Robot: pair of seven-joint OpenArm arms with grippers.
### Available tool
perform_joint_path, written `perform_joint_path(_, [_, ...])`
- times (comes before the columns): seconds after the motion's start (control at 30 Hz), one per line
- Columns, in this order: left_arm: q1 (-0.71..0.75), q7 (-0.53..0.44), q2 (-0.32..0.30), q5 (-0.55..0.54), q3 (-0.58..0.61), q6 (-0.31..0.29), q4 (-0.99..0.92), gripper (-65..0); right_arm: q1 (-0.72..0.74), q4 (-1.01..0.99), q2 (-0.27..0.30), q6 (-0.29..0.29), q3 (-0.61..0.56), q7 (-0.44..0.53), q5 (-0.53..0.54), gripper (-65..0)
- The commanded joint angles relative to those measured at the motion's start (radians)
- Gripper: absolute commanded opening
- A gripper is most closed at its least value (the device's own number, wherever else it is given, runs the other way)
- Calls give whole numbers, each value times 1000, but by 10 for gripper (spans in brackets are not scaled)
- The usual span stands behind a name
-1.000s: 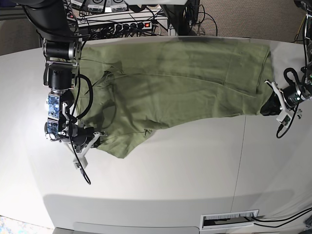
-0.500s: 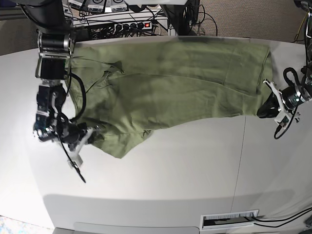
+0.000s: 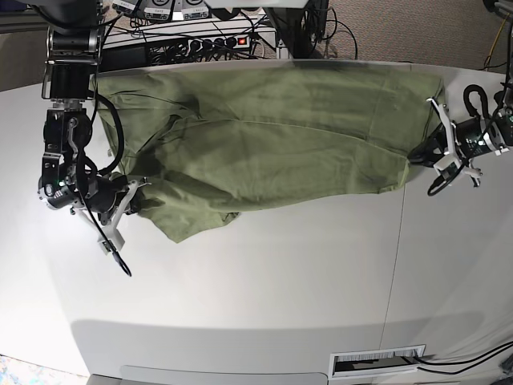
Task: Fold the T-shirt properly
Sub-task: 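Lift that edge with both grippers and fold it over the shirt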
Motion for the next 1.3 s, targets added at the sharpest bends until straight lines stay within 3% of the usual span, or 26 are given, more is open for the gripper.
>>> perform_joint_path(0.0, [-10, 9, -30, -17, -15, 2, 13, -650, 11, 26, 16, -1, 5, 15, 10, -650])
perform_joint_path(0.3, [-10, 191, -117, -223, -15, 2, 13, -650, 6, 36, 17, -1, 5, -8, 10, -650])
perform_joint_path(0.5, [-10, 283, -159, -302, -15, 2, 13, -650, 5, 36, 17, -1, 5, -16, 10, -650])
perform_joint_path(0.73, [-10, 427, -187, -394, -15, 2, 14, -650, -5, 36, 66, -1, 5, -21, 14, -650])
perform_joint_path(0.9, [-9, 477, -204, -460, -15, 2, 14, -650, -5, 36, 107, -1, 5, -24, 48, -650])
perform_joint_path(1.1, [25, 628, -204, -613, -15, 2, 15, -650, -5, 36, 113, -1, 5, -9, 60, -650])
perform_joint_path(1.27, [97, 640, -204, -606, -15, 2, 15, -650, -5, 36, 113, -1, 5, 25, 59, -650])
